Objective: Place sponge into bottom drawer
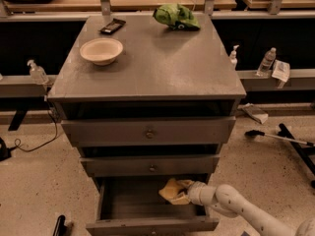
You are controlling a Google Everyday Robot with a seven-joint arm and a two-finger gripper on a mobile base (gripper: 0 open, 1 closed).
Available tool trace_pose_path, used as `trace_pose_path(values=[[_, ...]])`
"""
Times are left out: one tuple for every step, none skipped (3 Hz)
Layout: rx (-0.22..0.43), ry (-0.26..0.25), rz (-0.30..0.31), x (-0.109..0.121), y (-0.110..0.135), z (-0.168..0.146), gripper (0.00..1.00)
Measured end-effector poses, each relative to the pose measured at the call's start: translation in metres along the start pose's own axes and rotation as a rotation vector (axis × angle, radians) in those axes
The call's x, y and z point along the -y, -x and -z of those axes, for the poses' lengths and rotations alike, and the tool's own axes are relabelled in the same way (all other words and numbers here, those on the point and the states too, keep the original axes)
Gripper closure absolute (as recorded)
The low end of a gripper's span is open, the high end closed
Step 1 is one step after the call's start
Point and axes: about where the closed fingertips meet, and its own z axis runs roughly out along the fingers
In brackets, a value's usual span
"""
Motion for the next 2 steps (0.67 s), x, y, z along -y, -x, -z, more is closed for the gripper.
trace_pose_path(values=[[-0.05, 0.008, 0.0, 0.006, -0.029, -0.017, 1.0], [-0.065, 0.022, -0.013, 0.007, -0.043, -0.026, 1.0]])
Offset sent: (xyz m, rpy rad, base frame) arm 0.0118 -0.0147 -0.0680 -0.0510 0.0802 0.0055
